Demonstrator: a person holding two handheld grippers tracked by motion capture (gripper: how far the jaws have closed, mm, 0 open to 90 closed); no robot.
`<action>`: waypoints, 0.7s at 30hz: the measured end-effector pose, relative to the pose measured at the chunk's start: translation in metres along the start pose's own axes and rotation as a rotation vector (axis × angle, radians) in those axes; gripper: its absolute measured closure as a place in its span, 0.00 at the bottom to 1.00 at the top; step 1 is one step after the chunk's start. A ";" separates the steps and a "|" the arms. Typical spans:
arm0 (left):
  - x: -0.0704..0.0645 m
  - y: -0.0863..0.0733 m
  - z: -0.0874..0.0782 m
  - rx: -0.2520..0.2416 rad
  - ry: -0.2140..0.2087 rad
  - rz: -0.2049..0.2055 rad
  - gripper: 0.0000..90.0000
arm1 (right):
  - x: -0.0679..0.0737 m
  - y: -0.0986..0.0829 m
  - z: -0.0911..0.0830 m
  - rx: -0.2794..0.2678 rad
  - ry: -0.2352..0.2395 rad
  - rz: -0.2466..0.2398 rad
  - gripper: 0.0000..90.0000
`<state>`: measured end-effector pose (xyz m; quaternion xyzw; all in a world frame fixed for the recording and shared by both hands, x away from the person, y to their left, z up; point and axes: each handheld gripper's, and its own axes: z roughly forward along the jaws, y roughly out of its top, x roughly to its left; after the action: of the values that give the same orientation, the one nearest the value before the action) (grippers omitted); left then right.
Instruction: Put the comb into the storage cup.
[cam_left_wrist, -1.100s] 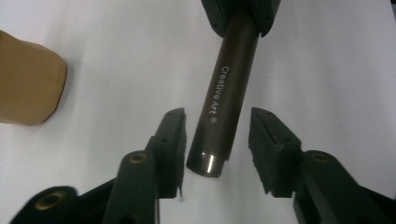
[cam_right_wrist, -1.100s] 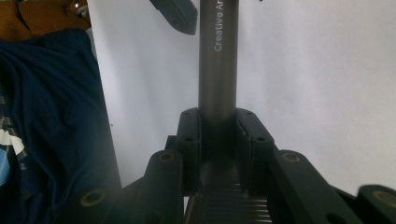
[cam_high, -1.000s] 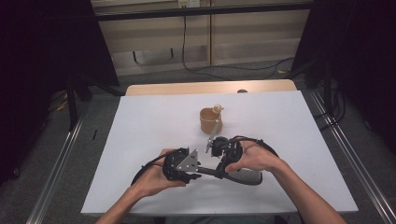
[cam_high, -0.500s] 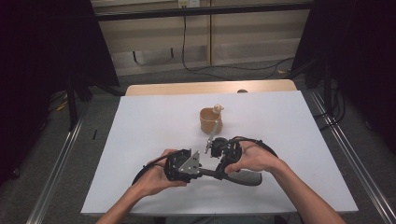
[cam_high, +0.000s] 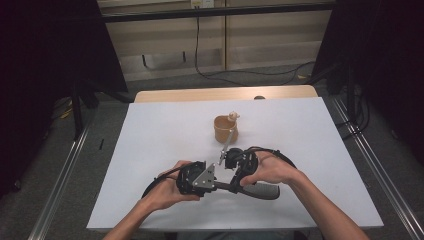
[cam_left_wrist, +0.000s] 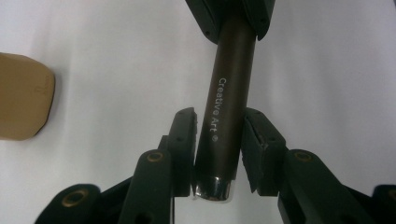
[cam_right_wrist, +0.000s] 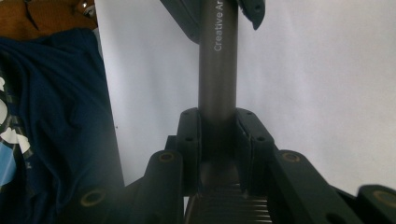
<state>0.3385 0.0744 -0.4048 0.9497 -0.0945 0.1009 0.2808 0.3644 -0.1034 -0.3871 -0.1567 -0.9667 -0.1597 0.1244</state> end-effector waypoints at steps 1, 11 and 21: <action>0.000 0.000 0.000 0.001 0.001 0.003 0.74 | 0.000 0.000 0.000 -0.001 -0.001 0.000 0.81; 0.000 0.000 0.001 0.003 -0.003 0.005 0.75 | 0.000 0.001 0.001 -0.003 0.011 0.023 0.81; -0.001 0.002 0.001 0.042 -0.034 -0.016 0.79 | 0.000 0.002 0.000 -0.024 0.005 -0.008 0.80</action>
<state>0.3374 0.0726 -0.4052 0.9578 -0.0894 0.0844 0.2598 0.3648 -0.1014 -0.3865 -0.1537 -0.9650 -0.1724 0.1244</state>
